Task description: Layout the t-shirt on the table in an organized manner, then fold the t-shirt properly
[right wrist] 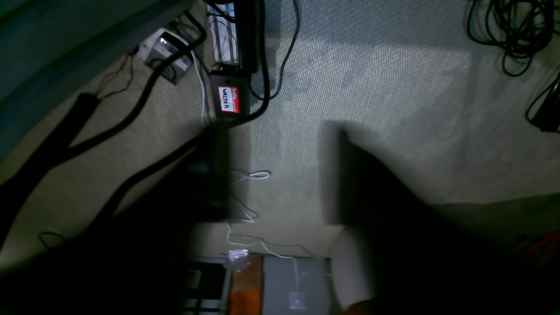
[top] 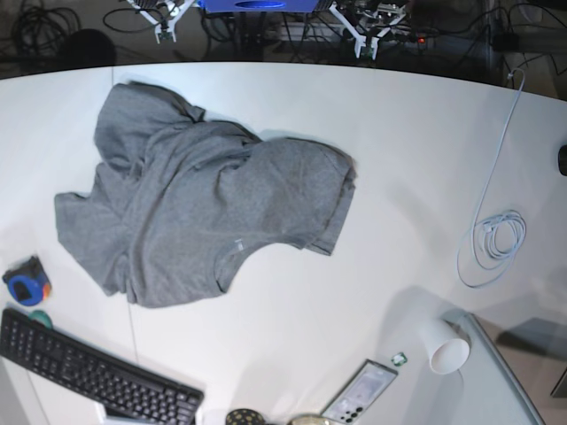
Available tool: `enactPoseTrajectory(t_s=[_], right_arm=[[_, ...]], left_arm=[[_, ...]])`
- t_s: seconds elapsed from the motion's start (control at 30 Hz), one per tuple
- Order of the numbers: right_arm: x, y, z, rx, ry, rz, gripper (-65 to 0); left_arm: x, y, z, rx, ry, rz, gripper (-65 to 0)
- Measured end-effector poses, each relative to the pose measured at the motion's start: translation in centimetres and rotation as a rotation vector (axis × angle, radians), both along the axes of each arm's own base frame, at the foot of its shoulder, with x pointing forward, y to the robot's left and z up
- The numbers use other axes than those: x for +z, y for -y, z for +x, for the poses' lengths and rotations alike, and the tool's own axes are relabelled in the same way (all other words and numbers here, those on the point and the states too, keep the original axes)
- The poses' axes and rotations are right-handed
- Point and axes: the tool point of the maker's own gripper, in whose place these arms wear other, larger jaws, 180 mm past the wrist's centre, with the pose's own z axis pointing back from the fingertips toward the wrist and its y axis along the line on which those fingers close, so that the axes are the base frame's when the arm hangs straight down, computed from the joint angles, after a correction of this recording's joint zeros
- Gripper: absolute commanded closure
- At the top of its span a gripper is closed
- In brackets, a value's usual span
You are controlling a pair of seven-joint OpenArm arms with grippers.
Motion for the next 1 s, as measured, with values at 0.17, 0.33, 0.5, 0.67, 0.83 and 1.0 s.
enactPoseTrajectory(t_s=[0.17, 0.33, 0.5, 0.67, 0.83, 1.0], right_arm=[[0.0, 0.1, 0.0, -0.004, -0.001, -0.002, -9.5], [0.0, 0.3, 0.0, -0.003, -0.001, -0.005, -9.6], [0.0, 0.9, 0.0, -0.002, 0.000, -0.013, -9.8], [0.0, 1.0, 0.0, -0.002, 0.000, -0.015, -9.8], [0.0, 1.0, 0.0, -0.002, -0.001, -0.014, -9.6], [0.0, 0.9, 0.0, -0.002, 0.000, -0.014, -6.8]], left_arm=[[0.0, 0.3, -0.5, 0.002, -0.014, -0.004, -12.5], [0.0, 0.2, -0.1, -0.007, -0.005, -0.003, -38.5], [0.0, 0.2, -0.2, 0.001, -0.007, -0.003, -34.7], [0.0, 0.2, -0.2, 0.002, -0.005, -0.004, 0.0], [0.0, 0.2, -0.1, 0.001, -0.005, -0.003, 0.0], [0.0, 0.2, -0.3, 0.001, -0.008, -0.003, 0.0]])
